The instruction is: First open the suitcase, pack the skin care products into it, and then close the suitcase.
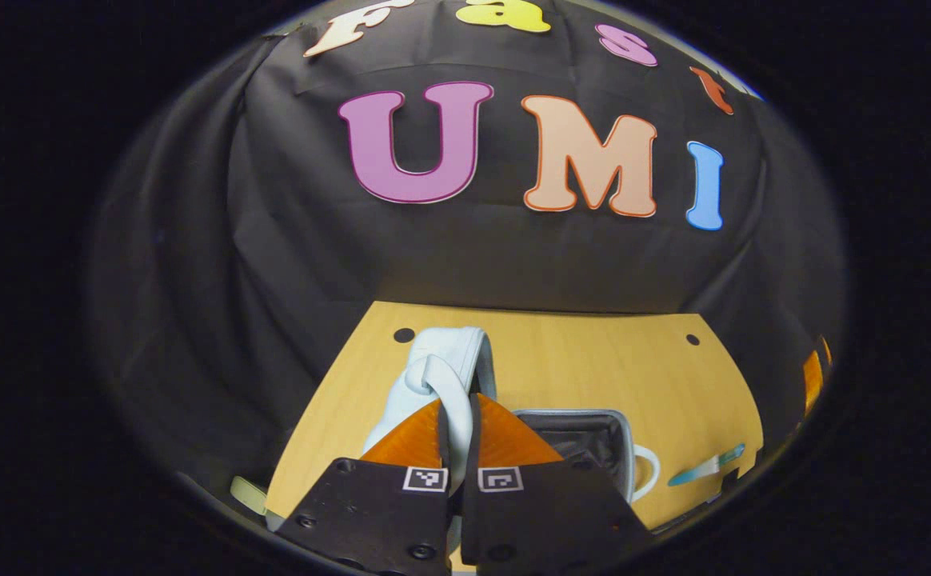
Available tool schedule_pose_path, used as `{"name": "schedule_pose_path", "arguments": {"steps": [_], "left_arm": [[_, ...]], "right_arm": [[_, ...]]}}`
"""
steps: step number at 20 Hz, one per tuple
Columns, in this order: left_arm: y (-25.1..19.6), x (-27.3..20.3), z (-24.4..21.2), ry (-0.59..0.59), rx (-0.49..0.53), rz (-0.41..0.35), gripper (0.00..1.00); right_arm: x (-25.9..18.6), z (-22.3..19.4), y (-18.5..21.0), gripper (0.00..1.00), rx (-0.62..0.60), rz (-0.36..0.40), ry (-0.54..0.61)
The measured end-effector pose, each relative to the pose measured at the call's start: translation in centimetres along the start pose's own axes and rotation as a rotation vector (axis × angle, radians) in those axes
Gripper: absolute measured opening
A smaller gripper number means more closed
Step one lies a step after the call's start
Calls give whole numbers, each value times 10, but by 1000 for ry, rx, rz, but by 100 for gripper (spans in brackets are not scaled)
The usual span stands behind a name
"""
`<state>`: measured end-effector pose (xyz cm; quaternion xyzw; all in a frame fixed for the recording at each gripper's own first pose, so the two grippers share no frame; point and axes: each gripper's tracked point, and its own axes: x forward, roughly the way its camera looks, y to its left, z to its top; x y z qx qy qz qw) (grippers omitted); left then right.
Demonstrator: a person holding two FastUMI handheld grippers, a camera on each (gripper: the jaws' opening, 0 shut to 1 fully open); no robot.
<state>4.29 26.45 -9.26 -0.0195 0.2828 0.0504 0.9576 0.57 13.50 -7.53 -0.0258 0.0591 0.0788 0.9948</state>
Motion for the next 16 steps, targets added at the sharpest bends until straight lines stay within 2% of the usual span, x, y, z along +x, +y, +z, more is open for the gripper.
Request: {"name": "schedule_pose_path", "arguments": {"steps": [6,11,13,16], "left_arm": [[56,26,-10,-9,-43,1,0],[117,50,-37,29,-112,57,0],[134,60,-50,40,-139,56,0],[164,77,-65,34,-120,74,0]], "right_arm": [[7,-5,41,99,-7,-3,10],[15,-9,56,99,-10,-20,31],[18,-14,61,100,-20,-23,48],[22,-21,70,99,-24,-14,76]]}}
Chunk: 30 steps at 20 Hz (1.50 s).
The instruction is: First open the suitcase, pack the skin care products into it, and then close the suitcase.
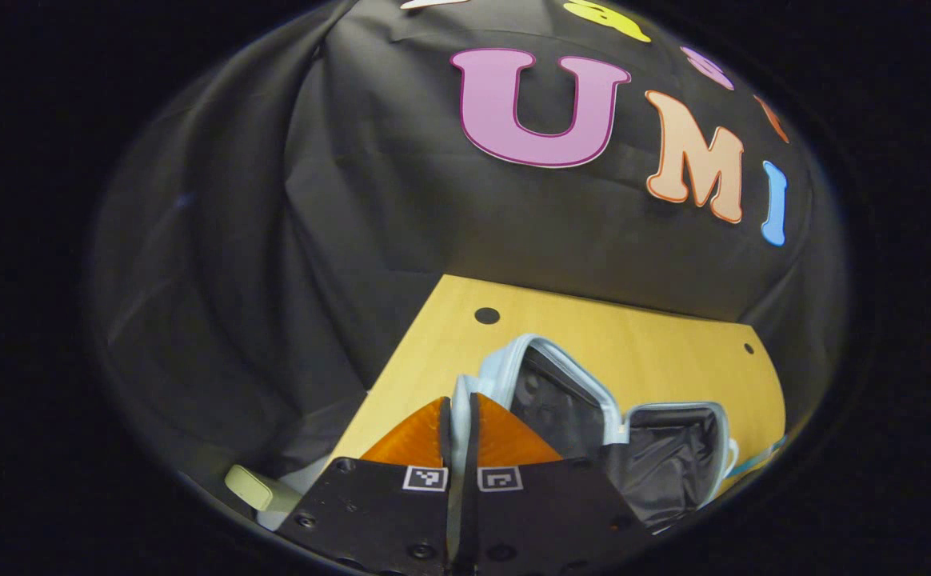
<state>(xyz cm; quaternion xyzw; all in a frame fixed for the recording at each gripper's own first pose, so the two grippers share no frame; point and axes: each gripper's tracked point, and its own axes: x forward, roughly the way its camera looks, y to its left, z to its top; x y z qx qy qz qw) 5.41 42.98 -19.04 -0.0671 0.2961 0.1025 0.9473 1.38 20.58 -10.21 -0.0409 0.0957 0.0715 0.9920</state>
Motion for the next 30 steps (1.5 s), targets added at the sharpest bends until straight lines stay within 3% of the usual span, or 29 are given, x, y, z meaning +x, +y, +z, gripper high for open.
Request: {"name": "schedule_pose_path", "arguments": {"steps": [6,11,13,14,16,18,22,30], "left_arm": [[38,38,-54,92,-110,35,0],[52,62,-96,138,-135,82,0],[64,64,-106,119,-145,142,5],[66,65,-105,98,-163,160,14],[62,57,-93,20,-209,162,57],[63,32,-71,-82,-217,214,100],[27,-16,-23,-276,-159,252,96],[-123,-94,11,-406,-42,99,95]], "right_arm": [[3,-1,14,100,-20,14,13],[4,-6,15,100,-23,12,36],[4,-7,14,99,-27,16,46],[5,-6,14,99,-30,23,46],[4,1,12,98,-34,31,26],[2,8,7,99,-38,38,-5],[-5,17,-14,99,-32,48,-41],[-23,26,-56,100,-9,85,-73]]}}
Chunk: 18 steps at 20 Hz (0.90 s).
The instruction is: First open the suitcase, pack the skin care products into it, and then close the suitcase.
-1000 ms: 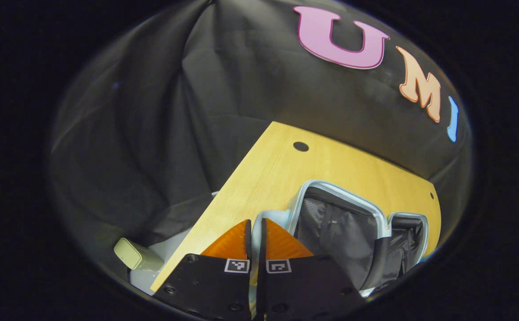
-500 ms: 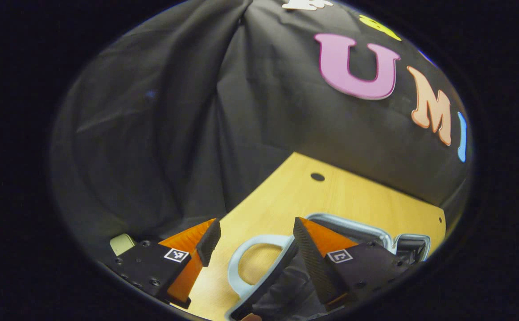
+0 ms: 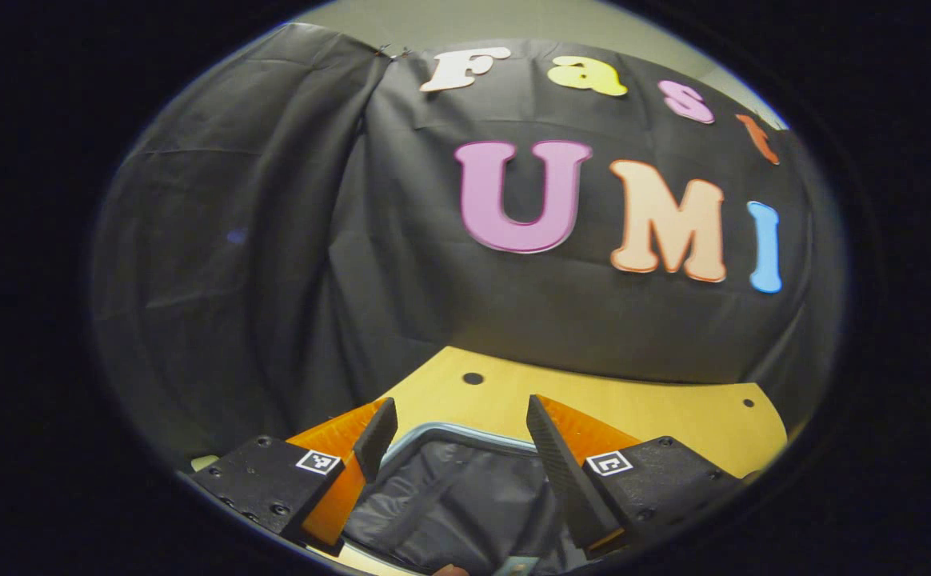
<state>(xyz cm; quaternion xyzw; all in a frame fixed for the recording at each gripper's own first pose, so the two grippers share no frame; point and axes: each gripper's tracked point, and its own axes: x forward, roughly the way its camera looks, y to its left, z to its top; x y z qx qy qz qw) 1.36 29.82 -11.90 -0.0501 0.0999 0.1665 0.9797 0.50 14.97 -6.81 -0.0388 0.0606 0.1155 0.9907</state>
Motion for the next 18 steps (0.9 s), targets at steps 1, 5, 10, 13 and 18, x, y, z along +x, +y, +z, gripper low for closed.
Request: {"name": "schedule_pose_path", "arguments": {"steps": [1,5,10,13,18], "left_arm": [[-16,-7,2,-4,19,-20,95],[-91,-35,-1,-2,53,-140,95],[-172,-67,-22,40,47,-257,95],[-217,-83,-41,79,47,-324,95],[-278,-106,-83,162,57,-419,95]], "right_arm": [[-4,2,-6,99,-1,0,-7],[-19,0,-31,99,7,-3,-13],[-33,-5,-66,99,27,-25,-11],[-40,-11,-85,99,38,-34,-2],[-49,-27,-114,99,50,-46,27]]}}
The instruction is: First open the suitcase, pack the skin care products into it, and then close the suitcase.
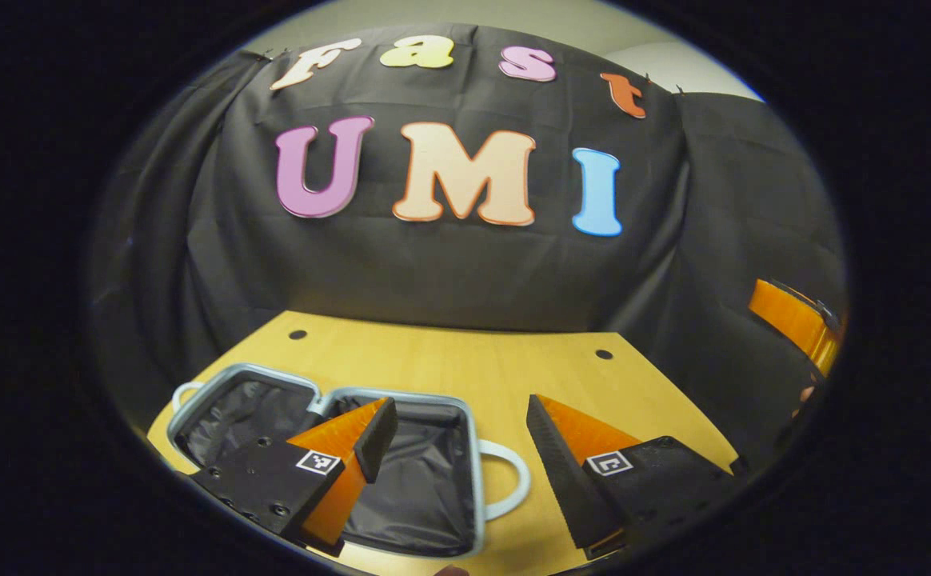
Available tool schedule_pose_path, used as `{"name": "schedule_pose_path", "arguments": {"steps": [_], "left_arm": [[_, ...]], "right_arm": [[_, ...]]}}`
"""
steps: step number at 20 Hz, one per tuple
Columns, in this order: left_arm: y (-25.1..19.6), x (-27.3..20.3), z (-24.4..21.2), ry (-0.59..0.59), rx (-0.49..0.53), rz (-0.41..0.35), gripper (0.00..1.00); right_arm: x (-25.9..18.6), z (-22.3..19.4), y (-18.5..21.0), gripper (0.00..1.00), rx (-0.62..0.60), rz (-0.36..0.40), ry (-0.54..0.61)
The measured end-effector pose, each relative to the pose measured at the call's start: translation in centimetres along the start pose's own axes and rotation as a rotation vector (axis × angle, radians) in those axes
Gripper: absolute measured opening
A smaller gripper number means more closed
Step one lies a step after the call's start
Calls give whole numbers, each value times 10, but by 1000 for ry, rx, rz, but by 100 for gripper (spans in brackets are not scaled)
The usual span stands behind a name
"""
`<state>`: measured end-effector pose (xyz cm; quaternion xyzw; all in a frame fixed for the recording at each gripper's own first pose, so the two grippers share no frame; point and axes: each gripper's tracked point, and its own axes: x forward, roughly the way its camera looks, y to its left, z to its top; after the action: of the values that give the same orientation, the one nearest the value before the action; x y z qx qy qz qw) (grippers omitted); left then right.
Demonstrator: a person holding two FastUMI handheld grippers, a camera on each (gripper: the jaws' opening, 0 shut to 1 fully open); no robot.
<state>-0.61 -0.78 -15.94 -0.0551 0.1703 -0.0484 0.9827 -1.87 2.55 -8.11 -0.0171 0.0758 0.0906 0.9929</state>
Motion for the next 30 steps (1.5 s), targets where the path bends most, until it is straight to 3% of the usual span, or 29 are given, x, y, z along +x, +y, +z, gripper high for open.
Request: {"name": "schedule_pose_path", "arguments": {"steps": [8,15,16,17,22,24,30], "left_arm": [[-84,8,-75,171,-4,-130,96],[-121,15,-147,315,-16,-194,90],[-122,19,-156,335,-24,-190,84],[-121,22,-166,353,-26,-180,84],[-129,43,-189,393,7,-171,26],[-129,41,-186,413,-4,-171,21],[-117,35,-147,372,-38,-149,19]], "right_arm": [[-9,-19,-42,99,-13,-5,41],[-15,-42,-64,99,-29,10,93],[-16,-47,-63,99,-31,19,103],[-18,-52,-61,99,-31,38,116],[-29,-95,-40,99,-33,148,207],[-33,-114,-33,99,-48,182,238],[-42,-171,-2,99,-77,313,335]]}}
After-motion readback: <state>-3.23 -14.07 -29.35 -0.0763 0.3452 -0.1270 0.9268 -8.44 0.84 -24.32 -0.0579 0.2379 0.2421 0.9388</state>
